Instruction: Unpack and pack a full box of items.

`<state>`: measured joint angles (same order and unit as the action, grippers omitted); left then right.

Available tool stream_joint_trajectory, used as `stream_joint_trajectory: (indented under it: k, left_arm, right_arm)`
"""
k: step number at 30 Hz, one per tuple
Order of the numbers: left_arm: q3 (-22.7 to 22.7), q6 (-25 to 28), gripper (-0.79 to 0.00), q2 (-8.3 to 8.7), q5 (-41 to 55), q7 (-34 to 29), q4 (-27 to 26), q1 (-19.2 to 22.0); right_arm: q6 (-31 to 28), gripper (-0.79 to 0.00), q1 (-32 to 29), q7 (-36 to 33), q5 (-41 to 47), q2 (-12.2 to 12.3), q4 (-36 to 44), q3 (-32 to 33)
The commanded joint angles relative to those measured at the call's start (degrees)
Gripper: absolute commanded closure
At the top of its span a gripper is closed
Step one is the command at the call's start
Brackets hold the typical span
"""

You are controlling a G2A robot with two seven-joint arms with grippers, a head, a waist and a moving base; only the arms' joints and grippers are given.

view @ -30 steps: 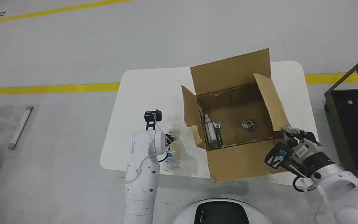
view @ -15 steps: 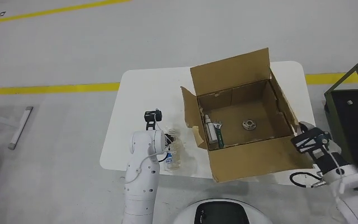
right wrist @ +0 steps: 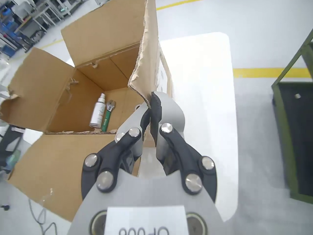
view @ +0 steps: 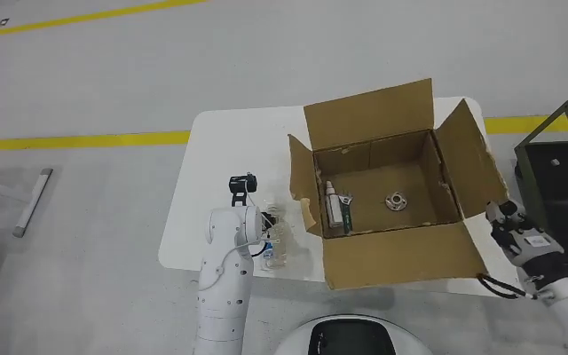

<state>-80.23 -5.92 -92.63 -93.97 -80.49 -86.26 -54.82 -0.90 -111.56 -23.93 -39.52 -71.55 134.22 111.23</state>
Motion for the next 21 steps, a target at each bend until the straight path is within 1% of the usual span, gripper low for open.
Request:
stream_joint_trajectory:
  k: [1,4,6,18,20,21]
  left_arm:
    - [0.00,0.00,-0.785,0.00,0.00,0.00,0.00,0.00]
    - [0.00,0.00,-0.785,0.00,0.00,0.00,0.00,0.00]
    - [0.00,0.00,-0.785,0.00,0.00,0.00,0.00,0.00]
    - [0.00,0.00,-0.785,0.00,0.00,0.00,0.00,0.00]
    - [0.00,0.00,-0.785,0.00,0.00,0.00,0.00,0.00]
    - [0.00,0.00,-0.785,0.00,0.00,0.00,0.00,0.00]
  right_arm:
    - [1.42,0.000,-0.59,0.18,5.42,-0.24,0.11,0.34]
    - [1.17,0.000,-1.12,0.13,9.55,-0.39,0.27,0.80]
    - [-0.59,0.000,-1.40,-0.73,7.06,-0.20,0.11,1.60]
    - [-0.59,0.000,-1.40,-0.73,7.06,-0.20,0.11,1.60]
    - [0.46,0.000,-1.09,0.02,7.33,-0.27,-0.38,1.64]
    - [1.35,0.000,-0.92,0.44,9.06,-0.38,-0.52,1.46]
